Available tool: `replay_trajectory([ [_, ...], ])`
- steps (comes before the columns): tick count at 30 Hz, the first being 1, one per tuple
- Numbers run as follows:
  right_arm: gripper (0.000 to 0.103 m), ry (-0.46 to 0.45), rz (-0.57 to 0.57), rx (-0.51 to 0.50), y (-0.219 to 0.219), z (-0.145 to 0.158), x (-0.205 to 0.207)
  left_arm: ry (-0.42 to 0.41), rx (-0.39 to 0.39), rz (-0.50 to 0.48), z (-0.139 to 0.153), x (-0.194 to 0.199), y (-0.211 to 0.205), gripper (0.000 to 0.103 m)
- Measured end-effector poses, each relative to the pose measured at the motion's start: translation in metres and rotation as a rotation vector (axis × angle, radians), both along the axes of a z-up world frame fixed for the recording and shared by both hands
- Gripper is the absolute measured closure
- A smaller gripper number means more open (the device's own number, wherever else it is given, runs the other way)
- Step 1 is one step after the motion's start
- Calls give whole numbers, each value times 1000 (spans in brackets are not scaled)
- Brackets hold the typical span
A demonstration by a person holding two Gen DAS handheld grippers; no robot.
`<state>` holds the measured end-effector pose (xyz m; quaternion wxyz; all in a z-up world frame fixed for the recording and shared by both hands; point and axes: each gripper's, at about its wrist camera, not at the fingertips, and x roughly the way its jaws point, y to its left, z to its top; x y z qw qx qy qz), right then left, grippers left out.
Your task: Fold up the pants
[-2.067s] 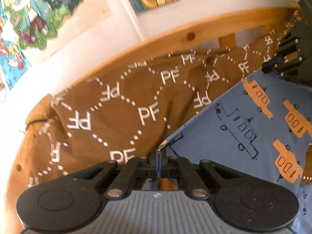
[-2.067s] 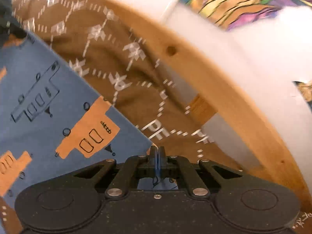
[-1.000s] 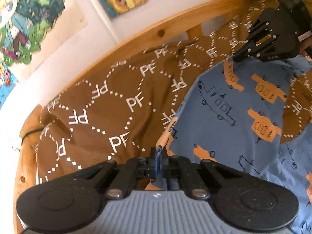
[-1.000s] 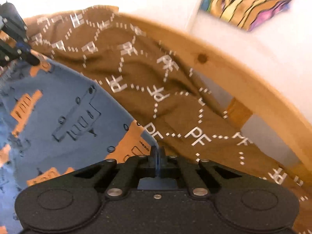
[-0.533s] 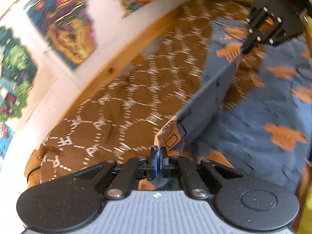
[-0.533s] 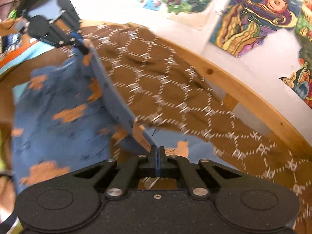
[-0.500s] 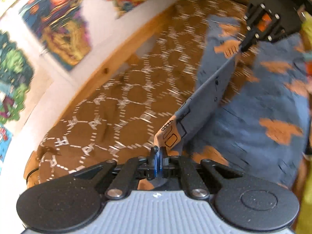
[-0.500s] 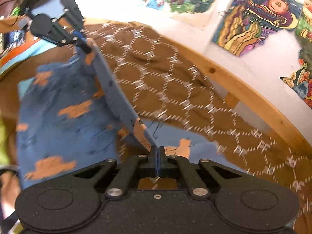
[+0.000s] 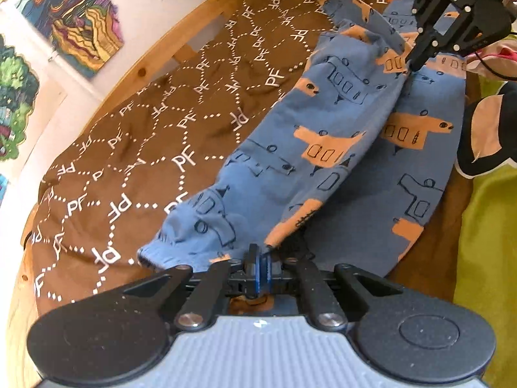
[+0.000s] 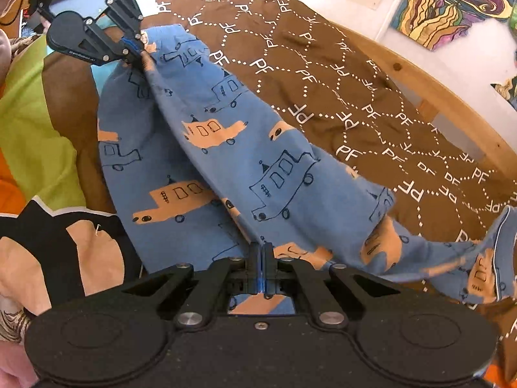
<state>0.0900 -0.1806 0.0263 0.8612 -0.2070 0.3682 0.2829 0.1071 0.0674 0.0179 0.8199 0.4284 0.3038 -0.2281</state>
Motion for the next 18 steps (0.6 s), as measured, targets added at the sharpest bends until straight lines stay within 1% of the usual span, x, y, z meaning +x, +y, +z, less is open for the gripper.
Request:
replay_trajectory([
  [5,103,0,-5,1,-1,3,3,14,-10,-6,2,-2,4,99],
  [8,103,5,17,-22,2,5,-3,12,23,-37,2,-5,3,100],
  [13,103,19,82,-51,10,13,-21,32,39,-70,3,-6,9,100],
  [15,103,28,80,-44,12,13,-27,29,53,-76,0,-9,11,100],
  [18,103,36,55,-33,13,5,-29,13,69,-84,-5,-12,11,94],
])
